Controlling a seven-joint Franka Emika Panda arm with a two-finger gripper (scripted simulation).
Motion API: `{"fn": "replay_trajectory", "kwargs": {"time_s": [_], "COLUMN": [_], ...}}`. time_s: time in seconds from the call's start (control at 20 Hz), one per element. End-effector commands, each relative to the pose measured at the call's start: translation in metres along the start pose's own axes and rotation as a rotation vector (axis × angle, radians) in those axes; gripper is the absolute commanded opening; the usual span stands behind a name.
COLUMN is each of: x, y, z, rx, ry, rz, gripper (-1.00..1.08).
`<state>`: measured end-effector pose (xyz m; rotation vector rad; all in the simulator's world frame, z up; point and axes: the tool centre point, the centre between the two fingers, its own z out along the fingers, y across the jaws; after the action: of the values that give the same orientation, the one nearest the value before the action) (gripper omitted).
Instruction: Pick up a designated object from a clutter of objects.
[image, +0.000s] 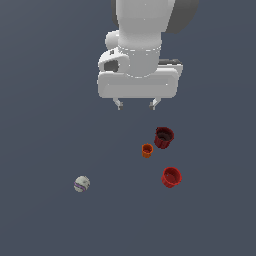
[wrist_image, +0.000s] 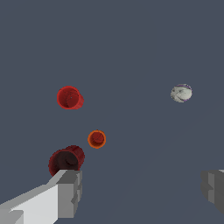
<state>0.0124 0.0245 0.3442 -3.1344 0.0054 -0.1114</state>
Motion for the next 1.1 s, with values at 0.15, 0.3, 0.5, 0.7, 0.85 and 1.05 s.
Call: {"fn": "replay_trajectory", "kwargs": {"time_s": [0.15, 0.3, 0.5, 0.7, 0.85, 1.05], "x": [0.001, 0.004, 0.006, 0.005, 0.006, 0.008], "y": [0.000, -0.001, -0.002, -0.002, -0.004, -0.008], "z": [0.000, 0.000, -0.002, 0.000, 0.007, 0.025], "rx": [0.005, 0.019, 0.030, 0.028, 0.028, 0.025], "ry": [0.001, 0.002, 0.004, 0.003, 0.001, -0.005], "rz": [0.003, 0.010, 0.013, 0.015, 0.029, 0.060], "gripper": [1.00, 1.00, 1.00, 1.00, 1.00, 1.00]}}
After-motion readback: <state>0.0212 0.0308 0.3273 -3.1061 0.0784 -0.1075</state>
